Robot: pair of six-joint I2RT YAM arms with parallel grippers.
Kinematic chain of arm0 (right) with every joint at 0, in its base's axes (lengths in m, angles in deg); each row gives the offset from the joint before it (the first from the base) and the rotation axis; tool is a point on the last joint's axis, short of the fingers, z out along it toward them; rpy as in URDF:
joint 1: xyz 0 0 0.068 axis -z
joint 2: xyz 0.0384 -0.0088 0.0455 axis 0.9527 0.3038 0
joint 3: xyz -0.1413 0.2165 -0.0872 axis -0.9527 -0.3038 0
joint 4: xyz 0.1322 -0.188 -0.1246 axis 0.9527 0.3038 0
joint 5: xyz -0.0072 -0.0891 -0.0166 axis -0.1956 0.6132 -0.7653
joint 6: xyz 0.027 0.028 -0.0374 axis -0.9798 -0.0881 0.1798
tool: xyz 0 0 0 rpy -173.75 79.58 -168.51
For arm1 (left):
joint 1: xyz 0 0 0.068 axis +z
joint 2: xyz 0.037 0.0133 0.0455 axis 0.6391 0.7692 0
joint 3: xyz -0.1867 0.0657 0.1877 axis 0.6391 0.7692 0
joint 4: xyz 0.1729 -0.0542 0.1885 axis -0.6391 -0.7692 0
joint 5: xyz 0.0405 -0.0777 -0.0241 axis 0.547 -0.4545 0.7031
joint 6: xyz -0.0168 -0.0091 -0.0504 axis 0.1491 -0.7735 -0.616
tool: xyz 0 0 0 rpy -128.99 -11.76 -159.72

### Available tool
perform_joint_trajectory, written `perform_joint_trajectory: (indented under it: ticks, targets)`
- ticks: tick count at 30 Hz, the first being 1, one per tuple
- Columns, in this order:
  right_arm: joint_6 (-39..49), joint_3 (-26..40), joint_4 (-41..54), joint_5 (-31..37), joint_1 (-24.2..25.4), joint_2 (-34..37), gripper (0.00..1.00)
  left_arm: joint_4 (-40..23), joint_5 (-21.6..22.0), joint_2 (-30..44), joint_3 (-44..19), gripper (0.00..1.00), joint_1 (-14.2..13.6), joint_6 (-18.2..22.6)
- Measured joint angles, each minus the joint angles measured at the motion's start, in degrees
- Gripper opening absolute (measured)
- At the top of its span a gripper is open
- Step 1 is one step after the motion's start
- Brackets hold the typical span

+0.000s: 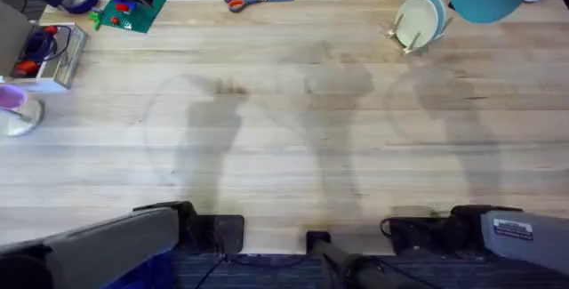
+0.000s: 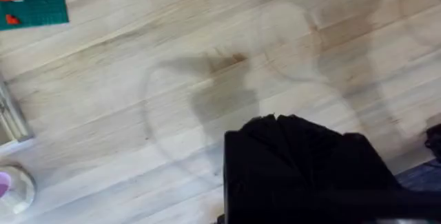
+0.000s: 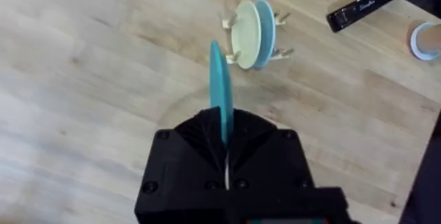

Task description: Pick up the plates from the table one by one and place each into a slot on the dish rack.

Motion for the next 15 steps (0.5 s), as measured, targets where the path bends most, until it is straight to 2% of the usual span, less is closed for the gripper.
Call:
perform_joint_trajectory:
  ticks: [9,10,11,15]
  targets:
    - [3.8,0.0,0.5,1.0,0.1,-0.1,0.031,0.0,0.9,0.0,0.0,0.06,0.0,-0.2]
    - [4.1,0.0,0.5,1.0,0.2,-0.1,0.031,0.0,1.0,0.0,0.0,0.138,0.0,-0.2]
    - [4.3,0.0,0.5,1.0,0.4,-0.1,0.031,0.0,1.0,0.0,0.0,0.279,0.0,-0.3]
    - [4.7,0.0,0.5,1.0,2.1,-0.1,0.031,0.0,1.2,0.0,0.0,0.923,0.0,-0.5]
